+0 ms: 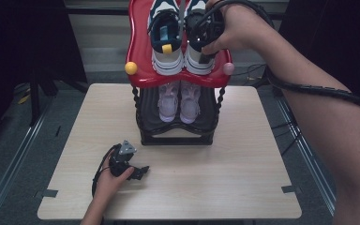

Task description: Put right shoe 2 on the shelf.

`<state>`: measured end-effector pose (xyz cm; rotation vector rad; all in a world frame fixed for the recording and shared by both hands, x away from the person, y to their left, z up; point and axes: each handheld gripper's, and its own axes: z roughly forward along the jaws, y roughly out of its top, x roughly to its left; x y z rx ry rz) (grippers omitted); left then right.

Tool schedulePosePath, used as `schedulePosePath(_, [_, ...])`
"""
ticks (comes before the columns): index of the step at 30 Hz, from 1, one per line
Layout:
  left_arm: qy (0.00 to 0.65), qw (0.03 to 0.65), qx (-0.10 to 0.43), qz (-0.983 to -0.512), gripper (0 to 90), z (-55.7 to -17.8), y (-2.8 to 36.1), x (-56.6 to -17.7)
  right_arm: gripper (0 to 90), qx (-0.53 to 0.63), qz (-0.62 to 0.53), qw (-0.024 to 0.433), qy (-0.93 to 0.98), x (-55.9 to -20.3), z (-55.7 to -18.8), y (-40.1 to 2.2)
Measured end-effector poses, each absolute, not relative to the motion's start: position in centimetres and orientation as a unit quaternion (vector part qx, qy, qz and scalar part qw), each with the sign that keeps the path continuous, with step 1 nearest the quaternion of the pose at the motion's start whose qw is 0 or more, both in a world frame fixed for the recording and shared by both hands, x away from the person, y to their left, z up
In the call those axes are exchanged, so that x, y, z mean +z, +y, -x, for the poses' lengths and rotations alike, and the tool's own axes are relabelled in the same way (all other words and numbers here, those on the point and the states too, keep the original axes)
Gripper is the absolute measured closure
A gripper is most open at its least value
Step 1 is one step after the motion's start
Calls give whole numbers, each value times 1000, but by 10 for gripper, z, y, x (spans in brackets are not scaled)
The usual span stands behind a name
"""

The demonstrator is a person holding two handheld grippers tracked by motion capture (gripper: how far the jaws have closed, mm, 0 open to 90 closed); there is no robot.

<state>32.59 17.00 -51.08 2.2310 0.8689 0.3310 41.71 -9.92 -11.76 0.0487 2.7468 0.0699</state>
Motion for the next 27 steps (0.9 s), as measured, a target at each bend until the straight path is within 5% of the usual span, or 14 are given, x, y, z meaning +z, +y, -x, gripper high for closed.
schedulePosePath(6, [336,355,128,-863,0,-326,170,-511,436,36,-56,199,978,-115,-417,-102])
schedulePosePath(15, [336,356,129,-862,0,-326,170,-511,174,78,-136,135,978,-99,-415,-105])
schedulePosePath(27, [337,355,129,-863,0,-326,170,-511,190,69,-143,122,980,-85,-406,-109])
